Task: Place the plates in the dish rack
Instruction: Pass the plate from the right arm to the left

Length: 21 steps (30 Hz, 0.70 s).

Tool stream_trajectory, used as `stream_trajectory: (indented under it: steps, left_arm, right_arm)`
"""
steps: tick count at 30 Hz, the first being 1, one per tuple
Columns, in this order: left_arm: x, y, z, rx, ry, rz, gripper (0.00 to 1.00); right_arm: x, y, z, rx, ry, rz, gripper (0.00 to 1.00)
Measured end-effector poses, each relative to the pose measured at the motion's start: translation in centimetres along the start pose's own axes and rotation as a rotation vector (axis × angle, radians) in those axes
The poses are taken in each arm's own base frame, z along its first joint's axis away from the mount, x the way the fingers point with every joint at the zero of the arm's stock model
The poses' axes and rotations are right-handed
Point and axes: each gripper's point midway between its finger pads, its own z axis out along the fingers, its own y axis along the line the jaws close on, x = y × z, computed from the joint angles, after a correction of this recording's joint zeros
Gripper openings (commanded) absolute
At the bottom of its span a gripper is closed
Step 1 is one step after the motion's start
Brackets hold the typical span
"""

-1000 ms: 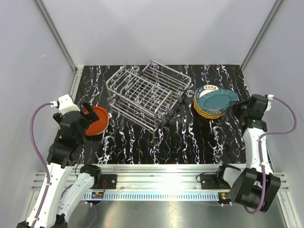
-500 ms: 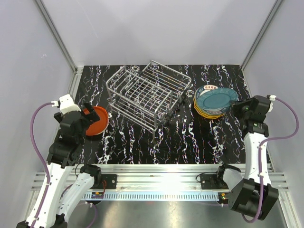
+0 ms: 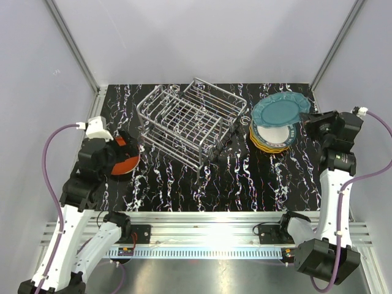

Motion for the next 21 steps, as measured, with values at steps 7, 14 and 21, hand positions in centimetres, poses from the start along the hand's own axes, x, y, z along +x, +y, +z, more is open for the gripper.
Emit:
stream_trajectory:
  steps: [7,14,21]
  left_arm:
    - [-2.3,-6.4,-2.7,0.309,0.026,-0.154,0.99]
    - [-1.7,-11.7,-3.3,0.562,0.134,-0.369,0.99]
    - [0.2,-17.0,-2.3,0.693,0.302,-0.471,0.99]
  right_arm:
    - [0.0,2.8,-0.5,-0.080,0.044,0.024,0.00]
    - [0.5,4.0,-0.7,-0.123,0.091,0.065,0.00]
    - [0.3,6.2,-1.3,-0.184,0.116,0.092,0.00]
